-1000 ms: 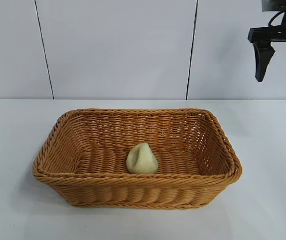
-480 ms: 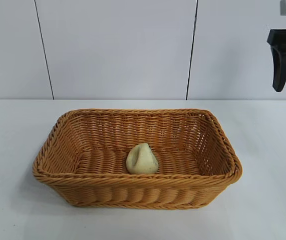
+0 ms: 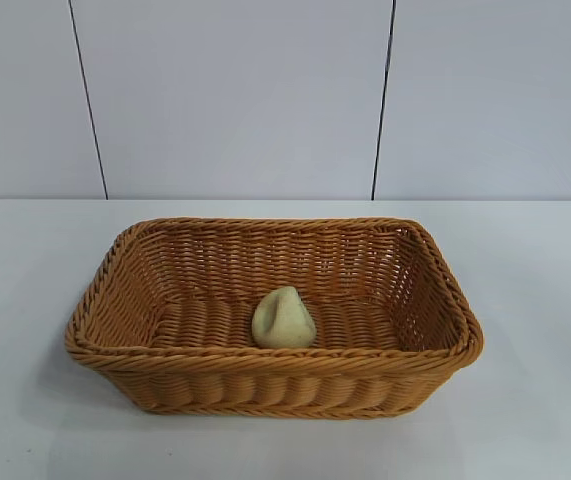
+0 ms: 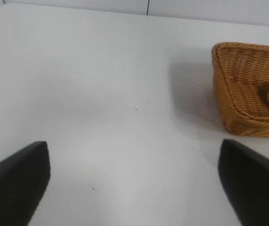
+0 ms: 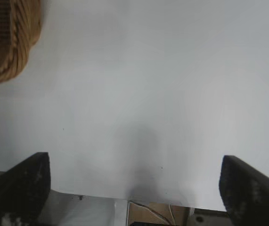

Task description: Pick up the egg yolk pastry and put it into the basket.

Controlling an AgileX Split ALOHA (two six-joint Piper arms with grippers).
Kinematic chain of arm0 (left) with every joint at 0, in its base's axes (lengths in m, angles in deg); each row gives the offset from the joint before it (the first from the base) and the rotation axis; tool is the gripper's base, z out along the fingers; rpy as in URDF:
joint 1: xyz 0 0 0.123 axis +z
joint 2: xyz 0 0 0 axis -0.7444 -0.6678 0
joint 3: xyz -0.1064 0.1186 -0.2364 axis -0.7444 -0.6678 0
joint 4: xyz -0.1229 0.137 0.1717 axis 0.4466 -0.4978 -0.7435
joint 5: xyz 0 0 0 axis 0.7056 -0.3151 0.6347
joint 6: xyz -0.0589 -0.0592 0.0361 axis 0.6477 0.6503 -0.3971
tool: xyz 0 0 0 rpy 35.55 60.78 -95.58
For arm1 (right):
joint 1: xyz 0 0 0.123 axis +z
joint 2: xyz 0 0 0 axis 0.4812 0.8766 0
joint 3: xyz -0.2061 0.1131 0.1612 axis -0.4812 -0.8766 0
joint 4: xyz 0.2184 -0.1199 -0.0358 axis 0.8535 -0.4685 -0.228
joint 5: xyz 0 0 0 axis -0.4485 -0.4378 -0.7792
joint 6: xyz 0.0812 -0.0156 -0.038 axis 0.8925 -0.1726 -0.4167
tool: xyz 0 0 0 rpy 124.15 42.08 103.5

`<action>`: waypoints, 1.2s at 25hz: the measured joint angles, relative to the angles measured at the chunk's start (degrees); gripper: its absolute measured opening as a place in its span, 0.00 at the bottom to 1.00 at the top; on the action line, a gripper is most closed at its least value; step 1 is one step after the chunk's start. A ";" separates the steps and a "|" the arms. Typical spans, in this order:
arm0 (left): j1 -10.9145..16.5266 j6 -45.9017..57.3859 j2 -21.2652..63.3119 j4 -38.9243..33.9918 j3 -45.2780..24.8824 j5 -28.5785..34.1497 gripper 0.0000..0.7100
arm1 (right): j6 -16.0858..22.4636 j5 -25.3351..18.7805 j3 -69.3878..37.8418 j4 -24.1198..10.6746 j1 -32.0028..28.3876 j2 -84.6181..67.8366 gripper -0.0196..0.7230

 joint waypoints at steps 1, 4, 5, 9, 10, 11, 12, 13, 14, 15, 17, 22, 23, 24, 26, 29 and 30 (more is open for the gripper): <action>0.00 0.00 0.00 0.00 0.00 0.00 0.98 | 0.00 0.45 -2.14 0.05 0.00 -1.94 0.96; 0.00 0.00 0.00 0.00 0.00 0.00 0.98 | -0.88 0.93 -6.50 0.06 0.00 -8.05 0.96; 0.00 0.00 0.00 0.00 0.00 0.00 0.98 | -0.92 1.08 -6.74 0.02 0.00 -9.96 0.96; 0.00 0.00 0.00 0.00 0.00 0.00 0.98 | -1.10 1.53 -6.73 0.02 0.00 -16.54 0.96; 0.00 0.00 0.00 0.00 0.00 0.00 0.98 | -1.10 1.53 -6.73 0.02 0.00 -18.17 0.96; 0.00 0.00 0.00 0.00 0.00 0.00 0.98 | -1.10 1.53 -6.73 0.02 0.00 -19.81 0.96; 0.00 0.00 0.00 0.00 0.00 0.00 0.98 | -1.12 1.48 -6.73 0.16 -0.30 -21.17 0.96; 0.00 0.00 0.00 0.00 0.00 0.00 0.98 | -1.12 1.48 -6.73 0.28 -0.84 -22.89 0.96; 0.00 0.00 0.00 0.00 0.00 0.00 0.98 | -1.16 1.48 -6.73 0.35 -1.83 -24.58 0.96; 0.00 0.00 0.00 0.00 0.00 0.00 0.98 | -1.22 1.48 -6.73 0.35 -3.05 -26.06 0.96; 0.00 0.00 0.00 0.00 0.00 0.00 0.98 | -1.25 1.48 -6.73 0.35 -5.50 -29.75 0.96; 0.00 0.00 0.00 0.00 0.00 0.00 0.98 | -1.29 1.48 -6.73 0.35 -8.21 -39.40 0.96; 0.00 0.00 0.00 0.00 0.00 0.00 0.98 | -1.29 1.48 -6.73 0.37 -8.21 -41.67 0.96; 0.00 0.00 0.00 0.00 0.00 0.00 0.98 | -1.29 1.48 -6.73 0.37 -8.21 -43.90 0.96; 0.00 0.00 0.00 0.00 0.00 0.00 0.98 | -1.29 1.48 -6.73 0.37 -8.21 -47.79 0.96; 0.00 0.00 0.00 0.00 0.00 0.00 0.98 | -1.29 1.21 -6.73 0.42 -8.18 -50.11 0.96; 0.00 0.00 0.00 0.00 0.00 0.00 0.98 | -1.29 1.20 -6.73 0.42 -8.18 -50.11 0.96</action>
